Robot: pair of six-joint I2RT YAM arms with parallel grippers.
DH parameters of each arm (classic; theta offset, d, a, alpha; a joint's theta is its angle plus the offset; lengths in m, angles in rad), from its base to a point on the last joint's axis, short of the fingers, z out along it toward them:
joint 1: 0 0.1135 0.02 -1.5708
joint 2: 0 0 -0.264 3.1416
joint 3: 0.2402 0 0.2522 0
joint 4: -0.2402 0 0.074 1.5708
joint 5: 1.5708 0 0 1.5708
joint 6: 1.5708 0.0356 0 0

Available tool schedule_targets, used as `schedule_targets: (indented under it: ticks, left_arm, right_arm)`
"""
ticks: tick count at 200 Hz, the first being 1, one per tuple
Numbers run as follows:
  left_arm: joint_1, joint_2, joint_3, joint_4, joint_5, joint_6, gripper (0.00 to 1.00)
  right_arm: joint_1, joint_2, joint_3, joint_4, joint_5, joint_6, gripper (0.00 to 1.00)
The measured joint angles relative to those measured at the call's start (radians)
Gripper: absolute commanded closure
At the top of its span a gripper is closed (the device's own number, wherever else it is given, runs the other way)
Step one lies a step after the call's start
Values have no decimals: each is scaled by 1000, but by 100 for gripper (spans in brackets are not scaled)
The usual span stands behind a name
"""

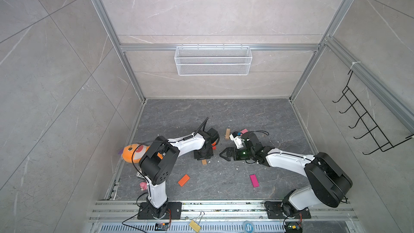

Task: Assemble the letter p with building blocks
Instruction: Assemble the building block at the center of the board.

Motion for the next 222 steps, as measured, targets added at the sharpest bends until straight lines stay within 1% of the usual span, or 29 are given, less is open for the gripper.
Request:
schedule_targets:
  ticks: [22,74,222]
  left_arm:
    - [0,0,2,-4,0,0,72]
    - [0,1,18,-8,-1,0,75]
    - [0,36,50,-18,2,14,74]
  right_arm:
    - [0,0,0,0,0,0,0]
    - [2,-2,0,-4,0,0,0]
    - [5,-9,2,-15,8,-4,0]
